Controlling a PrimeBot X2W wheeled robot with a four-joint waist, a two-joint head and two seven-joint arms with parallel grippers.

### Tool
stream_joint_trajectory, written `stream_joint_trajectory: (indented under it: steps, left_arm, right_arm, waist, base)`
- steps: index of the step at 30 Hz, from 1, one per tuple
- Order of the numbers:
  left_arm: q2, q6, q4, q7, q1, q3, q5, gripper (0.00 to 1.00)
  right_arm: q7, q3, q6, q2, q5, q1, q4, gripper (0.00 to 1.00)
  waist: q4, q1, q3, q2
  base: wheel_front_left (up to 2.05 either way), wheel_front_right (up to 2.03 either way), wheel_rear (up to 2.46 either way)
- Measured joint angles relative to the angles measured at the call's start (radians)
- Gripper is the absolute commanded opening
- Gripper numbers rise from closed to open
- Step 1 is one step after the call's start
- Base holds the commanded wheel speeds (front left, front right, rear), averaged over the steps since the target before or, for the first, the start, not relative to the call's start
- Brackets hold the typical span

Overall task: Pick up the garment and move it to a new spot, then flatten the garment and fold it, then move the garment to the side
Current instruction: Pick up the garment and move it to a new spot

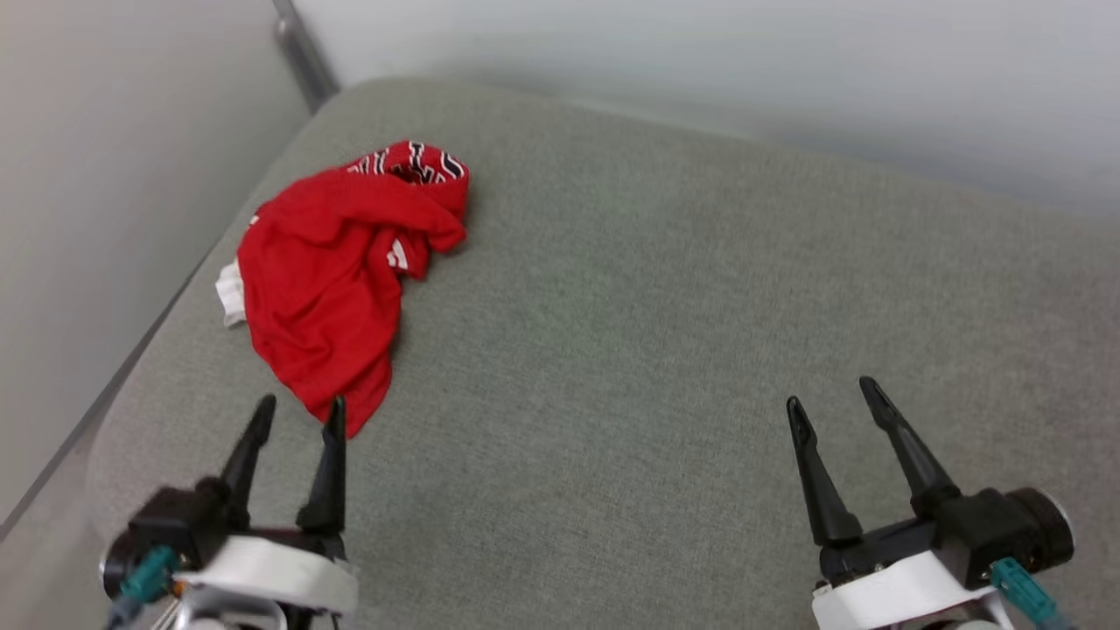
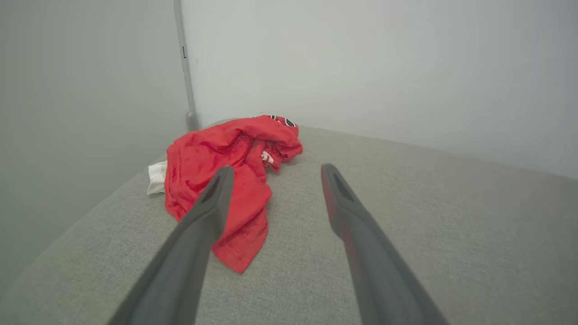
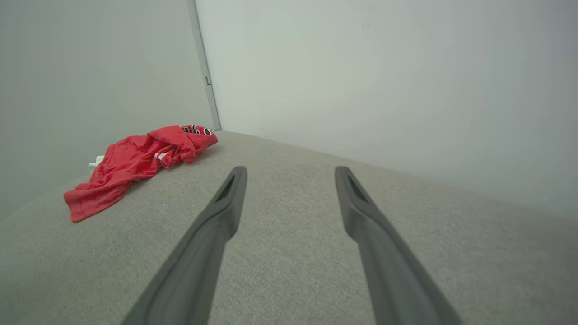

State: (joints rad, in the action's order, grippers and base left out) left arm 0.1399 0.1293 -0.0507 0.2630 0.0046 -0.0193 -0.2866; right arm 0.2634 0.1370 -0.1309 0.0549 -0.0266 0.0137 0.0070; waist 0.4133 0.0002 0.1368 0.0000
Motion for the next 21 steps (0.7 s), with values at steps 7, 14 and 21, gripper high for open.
stream_joint_trajectory:
  steps: [7,14,21]
  left_arm:
    - [0.234,0.0,-0.163,-0.038,-0.214,-0.101,-0.169,1.0]
    - [0.445,0.001,-0.273,-0.328,-0.422,-0.252,-0.421,1.0]
    - [0.563,0.001,-0.32,-0.555,-0.575,-0.356,-0.696,1.0]
  right_arm:
    - [0.0,-0.035,0.0,0.04,0.018,-0.044,-0.034,1.0]
    - [0.0,-0.047,0.0,0.074,0.028,-0.087,-0.062,1.0]
    - [0.0,-0.058,0.0,0.093,0.034,-0.116,-0.085,1.0]
  waist:
    - [-0.022,0.0001,0.134,0.0]
    - [-0.054,0.0002,0.259,0.0]
    - [-0.09,0.0001,0.364,0.0]
  base:
    - [0.0,0.0,0.0]
    - [0.0,0.0,0.0]
    - [0.0,0.0,0.0]
